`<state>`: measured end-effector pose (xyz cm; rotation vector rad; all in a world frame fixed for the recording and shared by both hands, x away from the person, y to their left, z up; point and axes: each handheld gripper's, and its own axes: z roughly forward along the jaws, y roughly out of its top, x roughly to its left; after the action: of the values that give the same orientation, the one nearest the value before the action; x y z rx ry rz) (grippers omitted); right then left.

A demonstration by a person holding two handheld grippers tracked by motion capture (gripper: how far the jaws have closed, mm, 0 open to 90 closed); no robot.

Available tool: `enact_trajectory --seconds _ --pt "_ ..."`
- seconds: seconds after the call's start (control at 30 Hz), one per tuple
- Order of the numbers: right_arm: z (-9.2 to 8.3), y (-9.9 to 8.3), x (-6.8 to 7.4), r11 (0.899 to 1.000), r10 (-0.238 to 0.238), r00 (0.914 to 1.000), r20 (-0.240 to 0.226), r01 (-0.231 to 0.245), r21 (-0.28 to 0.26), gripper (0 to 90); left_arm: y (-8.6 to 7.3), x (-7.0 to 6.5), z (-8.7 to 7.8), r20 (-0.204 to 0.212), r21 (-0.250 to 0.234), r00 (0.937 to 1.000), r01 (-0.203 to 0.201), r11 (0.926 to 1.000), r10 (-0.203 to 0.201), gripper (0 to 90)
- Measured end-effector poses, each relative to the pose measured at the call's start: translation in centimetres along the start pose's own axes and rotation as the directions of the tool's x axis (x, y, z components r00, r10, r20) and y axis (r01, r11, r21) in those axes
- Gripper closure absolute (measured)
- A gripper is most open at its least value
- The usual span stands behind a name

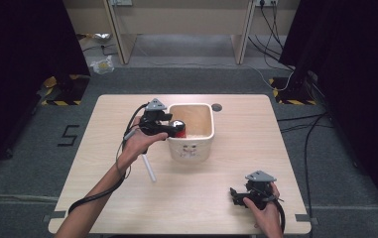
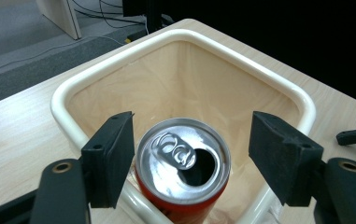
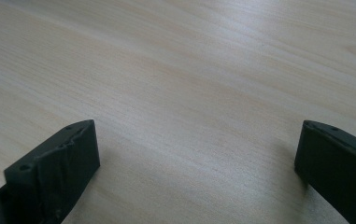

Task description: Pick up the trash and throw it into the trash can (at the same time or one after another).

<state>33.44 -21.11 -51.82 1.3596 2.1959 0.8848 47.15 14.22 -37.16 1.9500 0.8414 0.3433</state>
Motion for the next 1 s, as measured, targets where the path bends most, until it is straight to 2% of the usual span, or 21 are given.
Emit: enact_trajectory --seconds 0.47,0.77,1.0 --pt "0.0 0.0 0.0 1.0 0.0 1.0 0.0 0.0 0.0 0.3 -0.3 0.6 -3.1 -0.007 -0.047 0.9999 0.013 0.9988 -0.013 29.4" --pt "0.0 0.0 0.0 1.0 0.0 1.0 0.0 0.0 0.0 0.3 -1.6 1.8 -5.2 -0.035 -0.061 0.9987 0.036 0.9975 -0.038 29.0" --pt "0.0 0.0 0.0 1.0 0.0 1.0 0.0 0.0 0.0 0.3 -2.8 3.2 -6.0 -0.063 -0.057 0.996 0.06 0.9966 -0.063 29.0"
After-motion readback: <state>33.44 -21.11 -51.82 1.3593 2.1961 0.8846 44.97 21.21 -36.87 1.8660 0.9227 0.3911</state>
